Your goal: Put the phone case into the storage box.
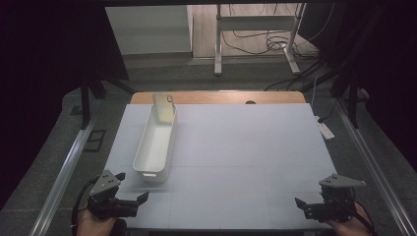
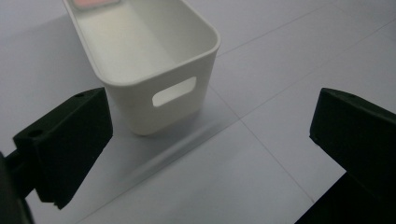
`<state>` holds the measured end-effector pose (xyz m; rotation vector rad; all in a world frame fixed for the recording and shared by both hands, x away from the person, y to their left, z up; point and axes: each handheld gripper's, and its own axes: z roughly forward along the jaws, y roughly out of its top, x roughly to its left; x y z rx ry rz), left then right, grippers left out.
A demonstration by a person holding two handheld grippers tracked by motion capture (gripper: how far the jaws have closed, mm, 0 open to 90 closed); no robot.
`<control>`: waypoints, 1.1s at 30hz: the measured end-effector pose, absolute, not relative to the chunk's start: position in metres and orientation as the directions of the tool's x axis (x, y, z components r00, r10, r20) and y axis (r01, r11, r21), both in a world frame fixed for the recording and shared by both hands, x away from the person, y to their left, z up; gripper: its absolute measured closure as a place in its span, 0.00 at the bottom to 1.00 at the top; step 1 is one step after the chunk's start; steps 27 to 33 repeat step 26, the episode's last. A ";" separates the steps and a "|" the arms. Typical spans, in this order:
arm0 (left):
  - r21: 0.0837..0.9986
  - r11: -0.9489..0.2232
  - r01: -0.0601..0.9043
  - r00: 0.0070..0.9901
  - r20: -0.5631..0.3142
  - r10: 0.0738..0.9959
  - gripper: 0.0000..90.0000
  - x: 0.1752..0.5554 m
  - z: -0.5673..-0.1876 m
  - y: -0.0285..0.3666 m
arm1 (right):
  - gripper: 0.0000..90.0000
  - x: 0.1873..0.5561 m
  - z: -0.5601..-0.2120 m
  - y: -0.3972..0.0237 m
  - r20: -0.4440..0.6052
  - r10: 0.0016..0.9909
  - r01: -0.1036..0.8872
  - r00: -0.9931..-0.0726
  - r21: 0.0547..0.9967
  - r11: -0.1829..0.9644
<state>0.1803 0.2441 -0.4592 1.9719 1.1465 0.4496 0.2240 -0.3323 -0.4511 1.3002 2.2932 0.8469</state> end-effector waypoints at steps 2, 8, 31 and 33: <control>0.774 -0.277 0.569 0.524 -0.081 0.848 0.00 0.179 -0.460 0.245 | 0.00 0.224 -0.451 -0.332 -0.024 0.862 0.640 -0.506 0.660 0.394; 0.761 -0.283 0.584 0.516 -0.078 0.853 0.00 0.177 -0.463 0.246 | 0.00 0.224 -0.451 -0.332 -0.024 0.863 0.640 -0.505 0.660 0.393; 0.721 -0.298 0.626 0.497 -0.075 0.865 0.03 0.181 -0.467 0.243 | 0.00 0.224 -0.452 -0.332 -0.026 0.861 0.640 -0.509 0.658 0.398; 0.721 -0.298 0.626 0.497 -0.075 0.865 0.03 0.181 -0.467 0.243 | 0.00 0.224 -0.452 -0.332 -0.026 0.861 0.640 -0.509 0.658 0.398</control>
